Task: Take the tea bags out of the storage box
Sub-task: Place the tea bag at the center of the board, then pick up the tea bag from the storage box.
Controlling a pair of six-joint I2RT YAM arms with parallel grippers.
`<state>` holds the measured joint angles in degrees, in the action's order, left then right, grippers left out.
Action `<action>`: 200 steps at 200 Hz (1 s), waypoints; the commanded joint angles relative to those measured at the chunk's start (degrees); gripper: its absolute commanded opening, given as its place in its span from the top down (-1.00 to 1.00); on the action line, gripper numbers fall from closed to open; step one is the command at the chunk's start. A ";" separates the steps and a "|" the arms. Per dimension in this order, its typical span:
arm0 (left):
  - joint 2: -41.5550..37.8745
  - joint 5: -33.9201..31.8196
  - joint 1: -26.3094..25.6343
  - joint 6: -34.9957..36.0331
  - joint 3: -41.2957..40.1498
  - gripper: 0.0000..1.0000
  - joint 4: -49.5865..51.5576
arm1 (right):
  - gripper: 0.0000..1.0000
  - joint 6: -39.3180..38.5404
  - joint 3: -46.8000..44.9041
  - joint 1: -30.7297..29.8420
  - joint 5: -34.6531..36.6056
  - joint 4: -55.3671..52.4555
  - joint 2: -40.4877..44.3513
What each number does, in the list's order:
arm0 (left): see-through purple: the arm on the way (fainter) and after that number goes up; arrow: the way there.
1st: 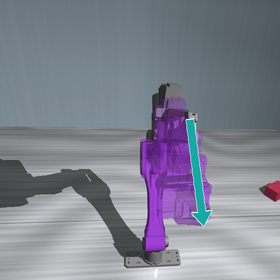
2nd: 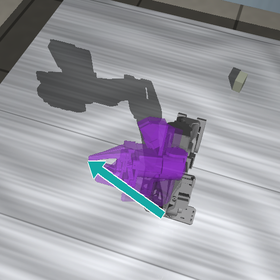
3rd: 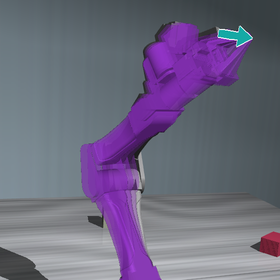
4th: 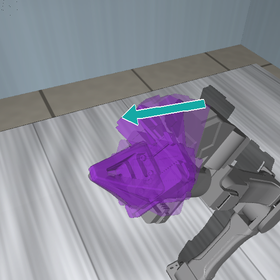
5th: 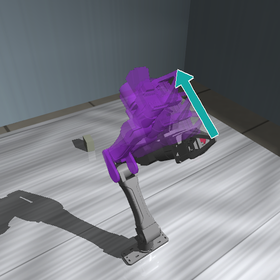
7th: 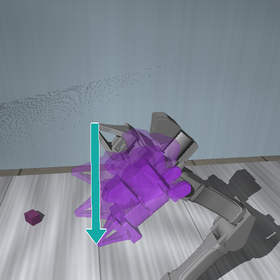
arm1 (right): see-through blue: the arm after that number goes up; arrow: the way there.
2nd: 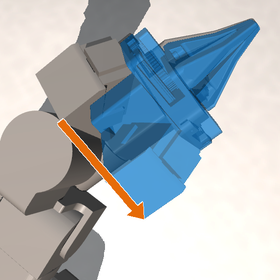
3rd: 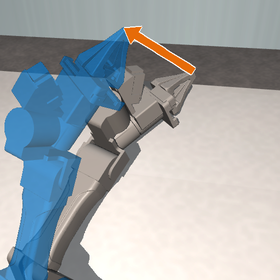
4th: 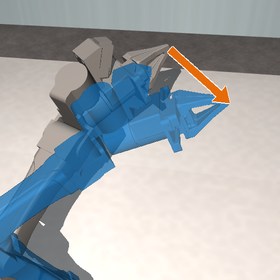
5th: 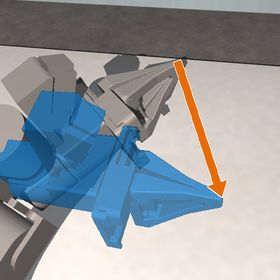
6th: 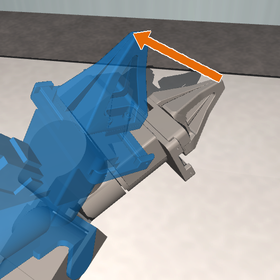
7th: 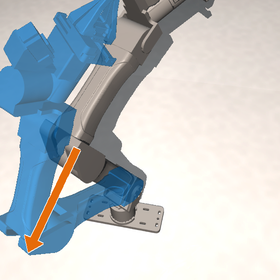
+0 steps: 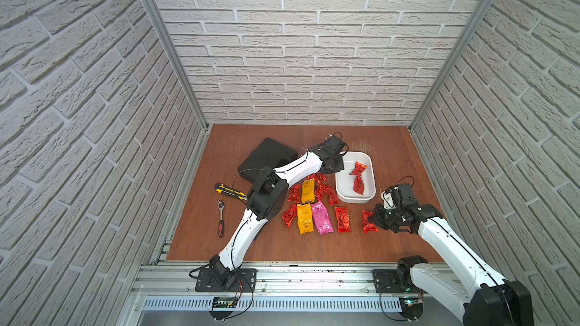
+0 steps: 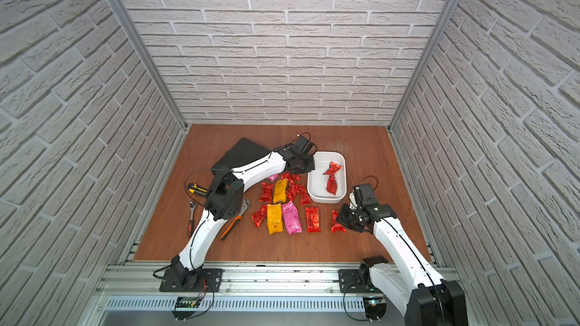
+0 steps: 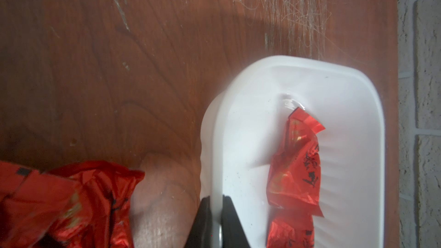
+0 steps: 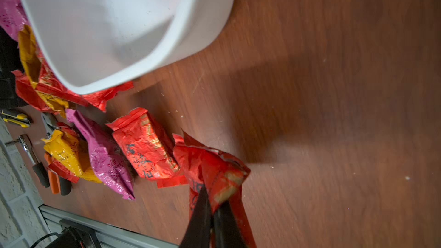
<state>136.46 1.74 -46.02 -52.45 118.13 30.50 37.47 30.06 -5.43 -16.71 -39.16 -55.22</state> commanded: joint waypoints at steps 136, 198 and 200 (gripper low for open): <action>-2.18 -4.84 -1.04 -3.28 0.00 1.00 1.68 | -0.24 -16.05 28.98 0.33 8.43 -8.42 -13.05; -2.61 -4.66 -0.81 -4.49 -0.62 1.00 1.12 | -0.06 -18.50 43.11 -2.76 9.57 -5.06 -38.18; -2.67 -4.73 -0.78 -4.55 -0.66 1.00 1.13 | -0.06 -18.43 43.36 -2.86 9.94 -5.08 -38.79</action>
<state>136.25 -2.42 -46.70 -56.18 118.48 31.88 20.99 69.84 -6.55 -8.88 -45.28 -89.27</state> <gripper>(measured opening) 0.106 0.532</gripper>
